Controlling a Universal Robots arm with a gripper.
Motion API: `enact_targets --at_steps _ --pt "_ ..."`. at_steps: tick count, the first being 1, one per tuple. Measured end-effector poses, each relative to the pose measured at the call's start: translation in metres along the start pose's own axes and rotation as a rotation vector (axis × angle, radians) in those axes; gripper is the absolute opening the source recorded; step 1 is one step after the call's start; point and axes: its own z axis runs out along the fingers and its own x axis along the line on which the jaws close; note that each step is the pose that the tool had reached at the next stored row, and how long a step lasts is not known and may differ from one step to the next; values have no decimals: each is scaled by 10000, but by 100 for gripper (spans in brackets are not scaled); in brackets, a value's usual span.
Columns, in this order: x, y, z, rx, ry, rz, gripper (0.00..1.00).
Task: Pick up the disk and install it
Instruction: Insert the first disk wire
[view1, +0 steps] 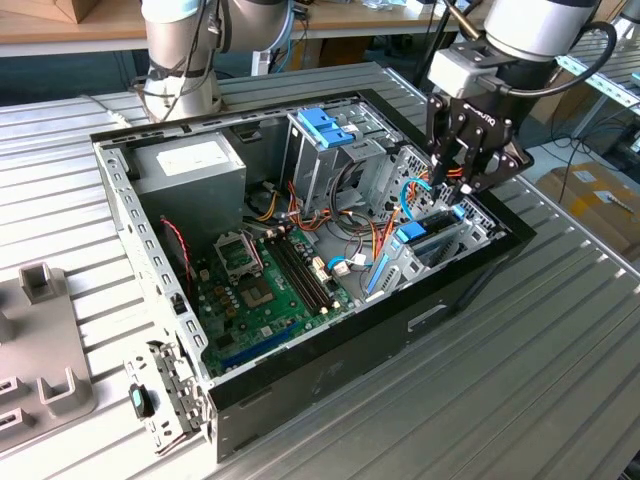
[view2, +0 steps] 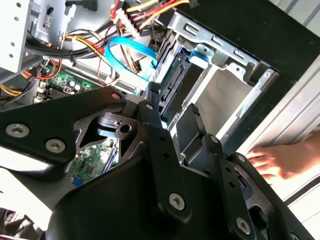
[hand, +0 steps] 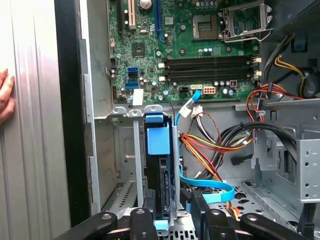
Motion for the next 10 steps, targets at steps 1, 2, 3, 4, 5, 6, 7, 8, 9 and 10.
enact_targets --at_steps 1,2,3,4,5,6,7,8,9,10 --pt "-11 -7 14 1 17 -4 42" --pt "-19 -12 24 2 32 -7 42" --pt "-26 -16 34 3 46 -10 42" --pt "-34 -20 46 4 70 -12 42" --pt "-38 -20 52 4 81 -12 42" --pt "-41 -20 59 5 87 -12 42" --pt "-42 -21 60 5 90 -14 42" --pt "-42 -21 60 5 92 -14 42" --pt "-42 -21 60 5 92 -14 42" --pt "-42 -21 60 5 92 -14 42"
